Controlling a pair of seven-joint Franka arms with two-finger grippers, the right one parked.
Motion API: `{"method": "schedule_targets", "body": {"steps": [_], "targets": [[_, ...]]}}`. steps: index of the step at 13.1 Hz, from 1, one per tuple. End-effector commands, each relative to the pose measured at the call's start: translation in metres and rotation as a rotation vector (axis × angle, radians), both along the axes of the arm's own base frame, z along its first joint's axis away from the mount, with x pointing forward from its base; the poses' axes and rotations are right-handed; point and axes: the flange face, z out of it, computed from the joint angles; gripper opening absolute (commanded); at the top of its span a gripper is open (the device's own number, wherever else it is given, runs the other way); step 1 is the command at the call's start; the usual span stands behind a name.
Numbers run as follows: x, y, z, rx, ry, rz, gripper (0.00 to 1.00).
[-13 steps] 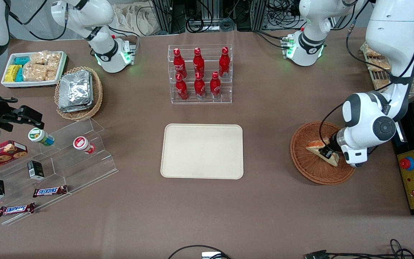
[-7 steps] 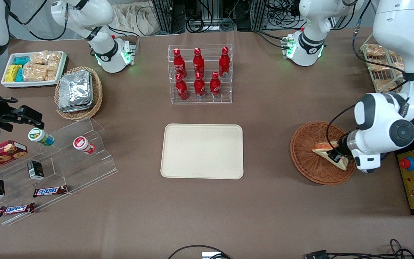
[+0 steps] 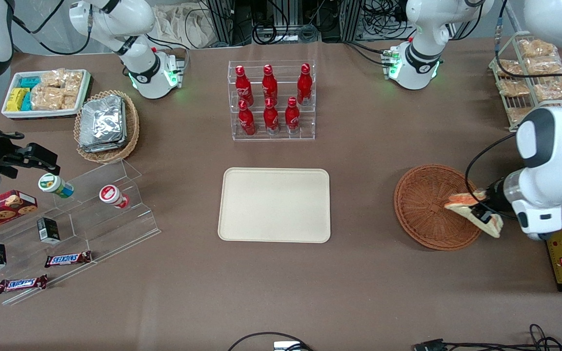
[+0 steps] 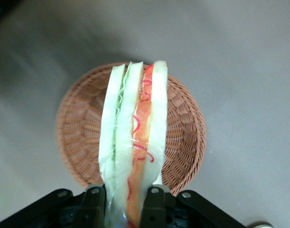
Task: Place sandwich from basket to tray
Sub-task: 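Lift the sandwich out of the basket and carry it toward the tray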
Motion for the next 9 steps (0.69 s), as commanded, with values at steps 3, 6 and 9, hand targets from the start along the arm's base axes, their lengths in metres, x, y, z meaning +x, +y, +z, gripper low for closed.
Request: {"method": "schedule_targets", "body": {"steps": [3, 6, 9], "targets": [[0.003, -0.059, 0.086, -0.018, -0.043, -0.267, 0.00], [-0.009, -0.130, 0.097, -0.079, -0.061, -0.551, 0.00], [-0.024, -0.193, 0.081, -0.116, -0.029, -0.690, 0.00]]}}
